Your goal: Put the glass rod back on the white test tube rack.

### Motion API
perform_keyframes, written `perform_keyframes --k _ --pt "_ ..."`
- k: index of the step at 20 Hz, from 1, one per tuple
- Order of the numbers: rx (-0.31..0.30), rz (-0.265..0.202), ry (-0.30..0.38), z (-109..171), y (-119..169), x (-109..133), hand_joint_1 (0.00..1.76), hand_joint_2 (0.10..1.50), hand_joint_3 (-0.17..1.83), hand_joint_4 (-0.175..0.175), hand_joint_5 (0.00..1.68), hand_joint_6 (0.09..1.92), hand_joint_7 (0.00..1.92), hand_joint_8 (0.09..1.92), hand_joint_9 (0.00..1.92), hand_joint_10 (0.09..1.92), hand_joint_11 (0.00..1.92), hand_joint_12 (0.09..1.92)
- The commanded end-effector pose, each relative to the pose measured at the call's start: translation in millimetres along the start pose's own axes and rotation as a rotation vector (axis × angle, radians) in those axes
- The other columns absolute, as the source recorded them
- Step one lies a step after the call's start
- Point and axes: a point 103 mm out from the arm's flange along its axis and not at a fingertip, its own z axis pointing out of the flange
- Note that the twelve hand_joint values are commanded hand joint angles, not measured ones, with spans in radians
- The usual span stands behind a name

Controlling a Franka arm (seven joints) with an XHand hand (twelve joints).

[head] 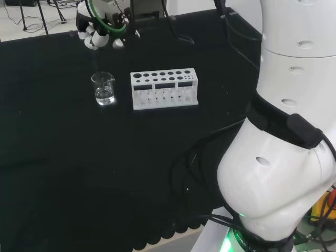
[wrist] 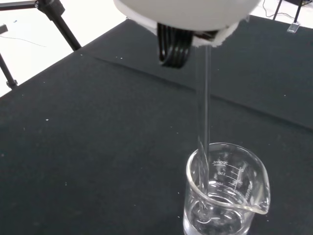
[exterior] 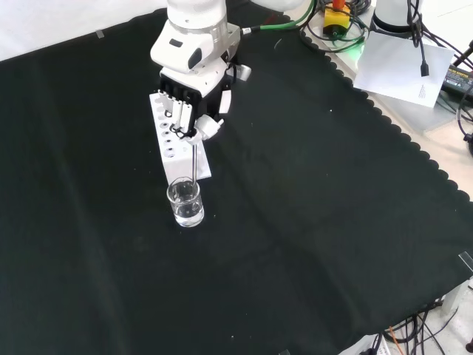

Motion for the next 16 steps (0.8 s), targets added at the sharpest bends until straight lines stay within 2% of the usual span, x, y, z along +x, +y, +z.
perform_keyframes --k 1,4,10,16 --pt "0.008 -0.001 -0.02 -0.4 -0.4 -0.7 1.31 0.66 0.81 -0.175 1.13 0.72 1.15 1.24 1.68 0.95 1.65 0.99" --pt "-0.003 0.003 -0.017 -2.8 1.2 -0.6 1.31 0.66 0.8 -0.175 1.13 0.72 1.15 1.24 1.68 0.95 1.65 0.99" --pt "-0.056 -0.01 -0.02 -26.7 -10.0 1.1 1.31 0.66 0.8 -0.175 1.13 0.72 1.15 1.24 1.68 0.95 1.65 0.99" --pt "-0.096 0.022 -0.005 -59.8 -27.6 -7.8 1.31 0.66 0.81 -0.175 1.13 0.72 1.15 1.24 1.68 0.95 1.65 0.99"
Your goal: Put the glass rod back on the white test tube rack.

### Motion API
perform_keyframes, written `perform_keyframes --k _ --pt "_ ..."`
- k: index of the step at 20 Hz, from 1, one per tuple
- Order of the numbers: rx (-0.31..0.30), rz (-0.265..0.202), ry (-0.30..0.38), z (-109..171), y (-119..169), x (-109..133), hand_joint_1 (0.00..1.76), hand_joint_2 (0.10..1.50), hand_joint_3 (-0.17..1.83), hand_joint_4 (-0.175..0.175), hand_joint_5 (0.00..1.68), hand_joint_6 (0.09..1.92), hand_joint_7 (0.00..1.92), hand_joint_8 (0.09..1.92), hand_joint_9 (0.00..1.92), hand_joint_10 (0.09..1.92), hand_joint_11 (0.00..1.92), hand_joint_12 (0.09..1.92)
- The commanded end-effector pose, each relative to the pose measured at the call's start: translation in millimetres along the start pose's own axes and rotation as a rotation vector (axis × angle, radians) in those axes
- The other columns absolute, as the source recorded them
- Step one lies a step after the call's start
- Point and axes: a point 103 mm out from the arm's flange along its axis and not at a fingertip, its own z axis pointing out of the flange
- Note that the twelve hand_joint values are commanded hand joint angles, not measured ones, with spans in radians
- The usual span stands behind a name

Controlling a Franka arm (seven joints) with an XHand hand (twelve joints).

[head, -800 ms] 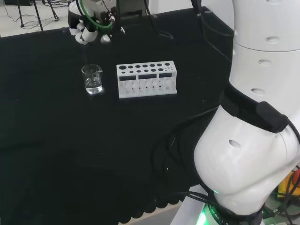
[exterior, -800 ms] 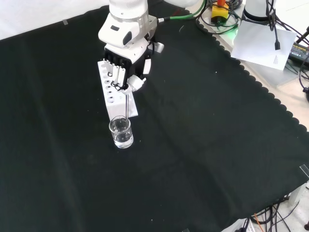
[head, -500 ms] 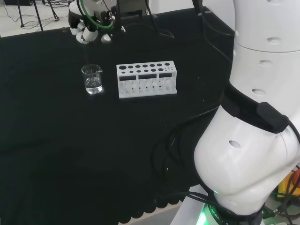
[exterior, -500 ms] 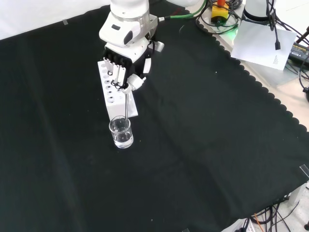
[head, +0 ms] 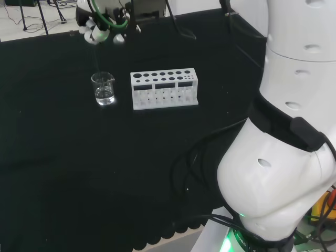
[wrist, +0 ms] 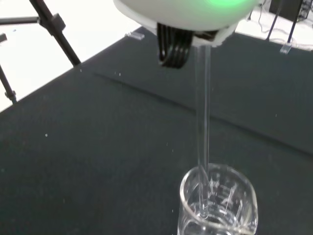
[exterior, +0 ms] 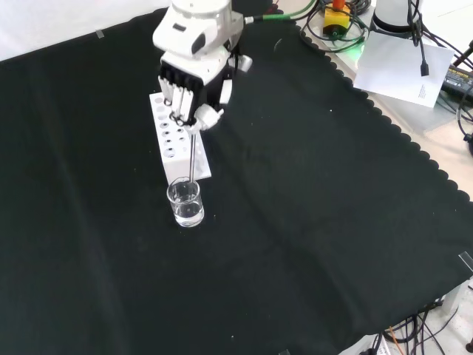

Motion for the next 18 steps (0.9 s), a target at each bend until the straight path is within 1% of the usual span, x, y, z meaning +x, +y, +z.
perform_keyframes --k 1,5,6,8,16,18 --pt "-0.059 0.034 0.019 -40.4 -22.7 -11.3 1.31 0.66 0.81 -0.175 1.13 0.72 1.15 1.24 1.68 0.95 1.65 0.99" --pt "-0.083 0.073 0.024 -60.0 -39.1 -27.1 1.31 0.66 0.81 -0.175 1.13 0.72 1.15 1.24 1.68 0.95 1.65 0.99" --pt "-0.08 0.085 0.018 -62.0 -38.9 -31.1 1.31 0.66 0.81 -0.175 1.13 0.72 1.15 1.24 1.68 0.95 1.65 0.99" --pt "-0.091 0.109 0.017 -68.4 -49.1 -43.3 1.31 0.66 0.81 -0.175 1.13 0.72 1.15 1.24 1.68 0.95 1.65 0.99" --pt "-0.104 0.226 0.02 -78.2 -98.8 -109.9 1.31 0.66 0.81 -0.175 1.13 0.72 1.15 1.24 1.68 0.95 1.65 0.99" --pt "-0.102 0.261 0.016 -79.3 -112.6 -127.7 1.31 0.66 0.81 -0.175 1.13 0.72 1.15 1.24 1.68 0.95 1.65 0.99"
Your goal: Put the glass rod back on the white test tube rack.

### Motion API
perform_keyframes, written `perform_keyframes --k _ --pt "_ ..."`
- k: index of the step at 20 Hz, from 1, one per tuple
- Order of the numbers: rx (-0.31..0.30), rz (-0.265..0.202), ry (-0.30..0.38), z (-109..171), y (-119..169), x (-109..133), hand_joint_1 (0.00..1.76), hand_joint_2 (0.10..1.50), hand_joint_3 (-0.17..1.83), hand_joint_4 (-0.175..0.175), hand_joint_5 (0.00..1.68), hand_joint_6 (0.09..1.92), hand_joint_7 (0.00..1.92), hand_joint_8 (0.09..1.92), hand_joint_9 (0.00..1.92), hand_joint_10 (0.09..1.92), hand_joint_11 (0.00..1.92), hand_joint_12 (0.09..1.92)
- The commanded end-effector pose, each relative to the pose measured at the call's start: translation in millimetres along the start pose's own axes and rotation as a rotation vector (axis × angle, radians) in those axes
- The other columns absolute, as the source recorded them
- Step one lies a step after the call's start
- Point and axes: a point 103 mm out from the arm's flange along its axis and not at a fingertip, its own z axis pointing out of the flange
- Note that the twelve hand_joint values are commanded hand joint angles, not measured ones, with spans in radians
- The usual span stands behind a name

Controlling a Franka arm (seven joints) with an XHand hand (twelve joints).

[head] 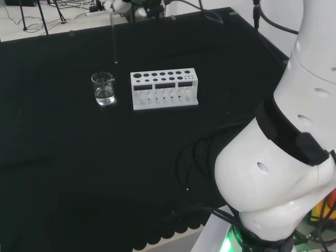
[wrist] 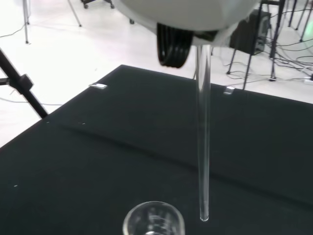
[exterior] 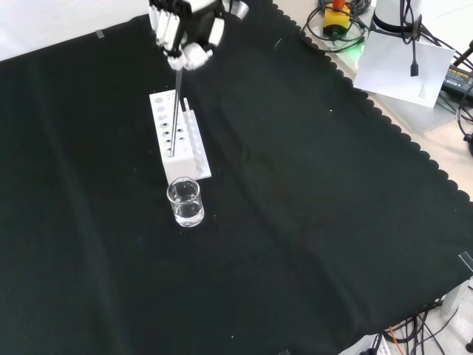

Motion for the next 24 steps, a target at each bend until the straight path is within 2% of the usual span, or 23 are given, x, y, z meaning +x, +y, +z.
perform_keyframes --k 1,6,10,14,24 --pt "-0.008 0.162 -0.008 -17.1 -55.8 -89.2 1.31 0.66 0.81 -0.175 1.13 0.72 1.15 1.24 1.68 0.95 1.65 0.99" --pt "-0.002 0.243 -0.022 -19.8 -84.2 -127.3 1.31 0.65 0.81 -0.175 1.13 0.72 1.15 1.24 1.68 0.95 1.65 0.99" --pt "-0.002 0.276 -0.023 -20.1 -101.6 -145.4 1.31 0.65 0.81 -0.175 1.13 0.72 1.15 1.24 1.69 0.95 1.65 0.99" --pt "0.004 0.28 -0.024 -17.3 -108.3 -149.1 1.31 0.65 0.81 -0.175 1.13 0.72 1.15 1.24 1.69 0.95 1.65 0.99" --pt "0.028 0.261 -0.02 -1.4 -105.5 -140.5 1.31 0.65 0.81 -0.175 1.13 0.72 1.15 1.24 1.69 0.95 1.65 0.99"
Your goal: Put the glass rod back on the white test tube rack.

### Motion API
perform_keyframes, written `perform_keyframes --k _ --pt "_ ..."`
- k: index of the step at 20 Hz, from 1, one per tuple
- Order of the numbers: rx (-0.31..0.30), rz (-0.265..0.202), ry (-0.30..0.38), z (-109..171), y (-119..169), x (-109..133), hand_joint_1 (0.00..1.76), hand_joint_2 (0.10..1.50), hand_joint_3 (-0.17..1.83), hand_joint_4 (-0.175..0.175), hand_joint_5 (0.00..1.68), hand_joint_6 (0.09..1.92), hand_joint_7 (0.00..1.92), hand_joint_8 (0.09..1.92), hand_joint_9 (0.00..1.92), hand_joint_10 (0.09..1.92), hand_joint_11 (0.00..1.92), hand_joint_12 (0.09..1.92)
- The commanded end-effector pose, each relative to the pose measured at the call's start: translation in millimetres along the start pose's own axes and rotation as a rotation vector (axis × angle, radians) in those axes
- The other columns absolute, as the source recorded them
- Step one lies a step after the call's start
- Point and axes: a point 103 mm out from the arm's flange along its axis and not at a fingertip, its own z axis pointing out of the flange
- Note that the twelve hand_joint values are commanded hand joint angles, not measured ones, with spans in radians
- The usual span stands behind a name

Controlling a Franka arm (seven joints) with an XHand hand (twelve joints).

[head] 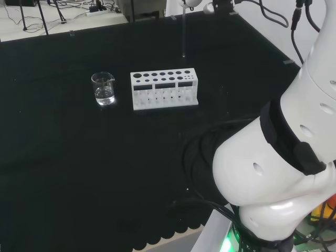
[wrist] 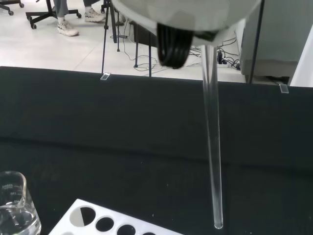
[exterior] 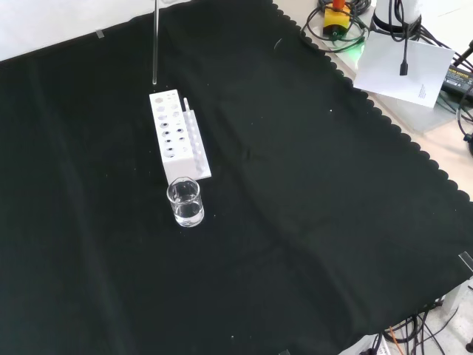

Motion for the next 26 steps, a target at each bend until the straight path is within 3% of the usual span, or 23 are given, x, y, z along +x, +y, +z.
perform_keyframes --k 1,26 --pt "0.018 -0.002 -0.001 11.1 1.4 2.8 1.31 0.65 0.81 -0.175 1.13 0.72 1.15 1.24 1.69 0.95 1.65 0.99" --pt "0.074 -0.018 0.034 52.9 17.3 10.7 1.31 0.65 0.81 -0.175 1.14 0.71 1.15 1.24 1.69 0.94 1.65 0.99"
